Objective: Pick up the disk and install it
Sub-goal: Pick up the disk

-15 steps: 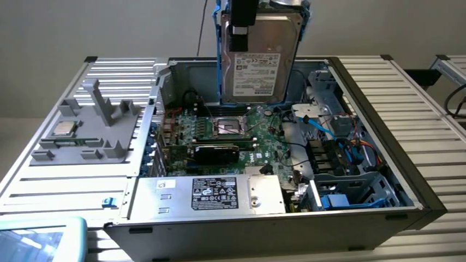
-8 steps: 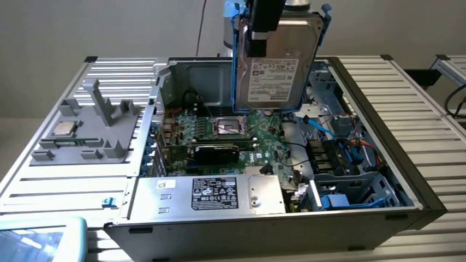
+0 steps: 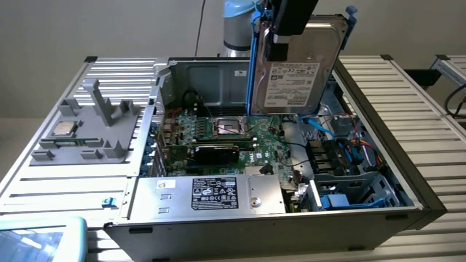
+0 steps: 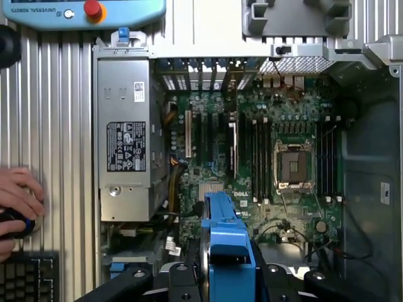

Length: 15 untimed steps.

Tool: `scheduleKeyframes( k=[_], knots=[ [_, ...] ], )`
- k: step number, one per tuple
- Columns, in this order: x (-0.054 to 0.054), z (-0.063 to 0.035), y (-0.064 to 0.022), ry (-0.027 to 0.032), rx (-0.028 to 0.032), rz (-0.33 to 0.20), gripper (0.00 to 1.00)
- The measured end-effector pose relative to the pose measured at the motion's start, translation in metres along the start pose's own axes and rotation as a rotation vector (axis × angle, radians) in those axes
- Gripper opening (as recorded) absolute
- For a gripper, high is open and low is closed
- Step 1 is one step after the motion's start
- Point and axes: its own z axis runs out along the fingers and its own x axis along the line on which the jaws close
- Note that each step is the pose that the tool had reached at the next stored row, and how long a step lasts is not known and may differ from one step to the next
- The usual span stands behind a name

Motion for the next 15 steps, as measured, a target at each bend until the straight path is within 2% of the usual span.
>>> scheduleKeyframes(
  k=[15],
  knots=[
    [0.042,-0.0090,-0.0318,0.0000,0.0000,0.000,0.37]
  ],
)
